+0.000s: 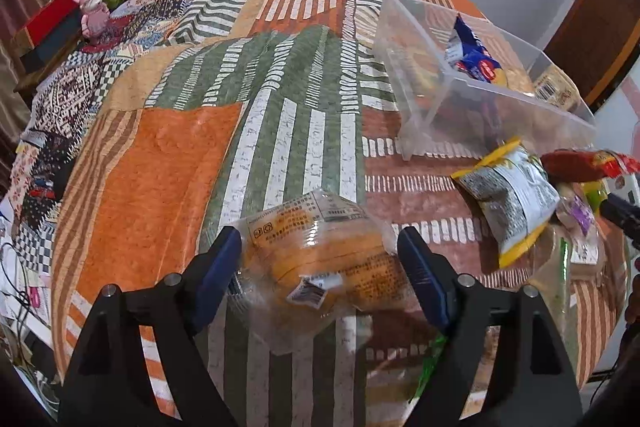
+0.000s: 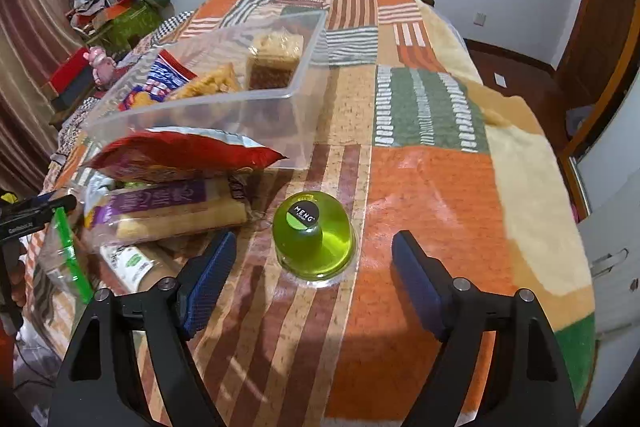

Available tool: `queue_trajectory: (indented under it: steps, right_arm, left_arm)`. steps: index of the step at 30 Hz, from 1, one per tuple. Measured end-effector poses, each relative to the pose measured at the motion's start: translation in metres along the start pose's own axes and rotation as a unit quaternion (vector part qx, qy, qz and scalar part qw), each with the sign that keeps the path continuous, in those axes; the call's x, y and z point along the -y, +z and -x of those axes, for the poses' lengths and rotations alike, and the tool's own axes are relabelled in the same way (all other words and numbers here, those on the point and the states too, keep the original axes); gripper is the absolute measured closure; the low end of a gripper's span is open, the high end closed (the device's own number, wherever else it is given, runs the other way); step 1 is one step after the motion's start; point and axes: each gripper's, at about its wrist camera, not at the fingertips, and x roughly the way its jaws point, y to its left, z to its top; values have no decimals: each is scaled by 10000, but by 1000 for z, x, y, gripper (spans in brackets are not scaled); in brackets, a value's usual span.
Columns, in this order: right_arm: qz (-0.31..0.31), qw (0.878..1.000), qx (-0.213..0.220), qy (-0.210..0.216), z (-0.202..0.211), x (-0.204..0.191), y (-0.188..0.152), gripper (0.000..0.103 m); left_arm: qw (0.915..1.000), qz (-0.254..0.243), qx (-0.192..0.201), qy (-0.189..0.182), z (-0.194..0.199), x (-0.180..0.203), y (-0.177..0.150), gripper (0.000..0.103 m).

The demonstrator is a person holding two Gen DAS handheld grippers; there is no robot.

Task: Organize snacks
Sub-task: 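Grasp the clear bread roll bag with the left tool while the right tool approaches the green jelly cup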

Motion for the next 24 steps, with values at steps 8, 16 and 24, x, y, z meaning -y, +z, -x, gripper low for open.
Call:
queue_trajectory:
  steps: [8, 16, 24]
  right_arm:
    - [-120, 9998, -166, 66, -12, 1, -1, 56]
    - [-99, 9999, -28, -13, -1, -3, -6, 57]
    - [-172, 9997, 163, -2, 17, 2, -5, 57]
  left_arm:
    - [9999, 18, 98, -60, -4, -3, -2, 21]
    - [9993, -256, 272, -30, 7, 5, -4, 40]
    - [9988, -330, 349, -90, 26, 5, -1, 69]
